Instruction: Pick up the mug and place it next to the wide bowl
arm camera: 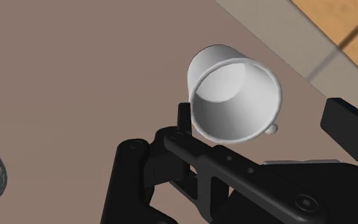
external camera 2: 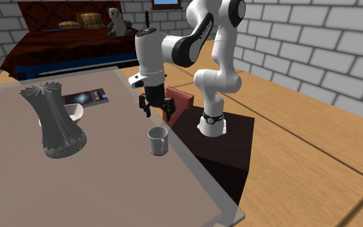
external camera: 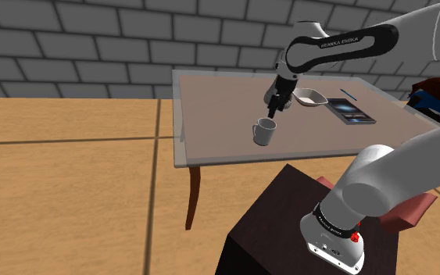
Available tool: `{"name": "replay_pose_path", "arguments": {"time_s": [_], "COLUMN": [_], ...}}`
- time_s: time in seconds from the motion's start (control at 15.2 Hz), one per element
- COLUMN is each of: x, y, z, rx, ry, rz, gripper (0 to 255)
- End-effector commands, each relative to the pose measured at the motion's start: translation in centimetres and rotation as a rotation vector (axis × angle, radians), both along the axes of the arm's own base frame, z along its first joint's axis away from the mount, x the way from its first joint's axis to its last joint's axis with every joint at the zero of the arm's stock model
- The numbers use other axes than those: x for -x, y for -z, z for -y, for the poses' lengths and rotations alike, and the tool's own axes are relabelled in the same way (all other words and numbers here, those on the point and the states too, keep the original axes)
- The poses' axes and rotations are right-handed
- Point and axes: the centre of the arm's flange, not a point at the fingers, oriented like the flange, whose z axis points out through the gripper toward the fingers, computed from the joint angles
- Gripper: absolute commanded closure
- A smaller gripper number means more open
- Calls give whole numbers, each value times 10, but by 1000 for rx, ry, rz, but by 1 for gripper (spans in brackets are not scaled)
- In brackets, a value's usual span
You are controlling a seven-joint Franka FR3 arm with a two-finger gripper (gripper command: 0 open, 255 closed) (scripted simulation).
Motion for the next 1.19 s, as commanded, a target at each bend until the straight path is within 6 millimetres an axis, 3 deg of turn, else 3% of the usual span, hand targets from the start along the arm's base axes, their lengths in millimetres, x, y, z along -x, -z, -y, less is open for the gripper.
{"name": "replay_pose_path", "arguments": {"time_s": [0.0,0.2,0.73,1.12], "x": [-9,-23,-23,-23], "y": [21,51,92,92], "z": [15,39,38,38], "rx": [-6,-17,-17,-17], "ry": [-17,-41,-42,-42], "rz": [5,10,10,10], "gripper": [0,0,0,0]}}
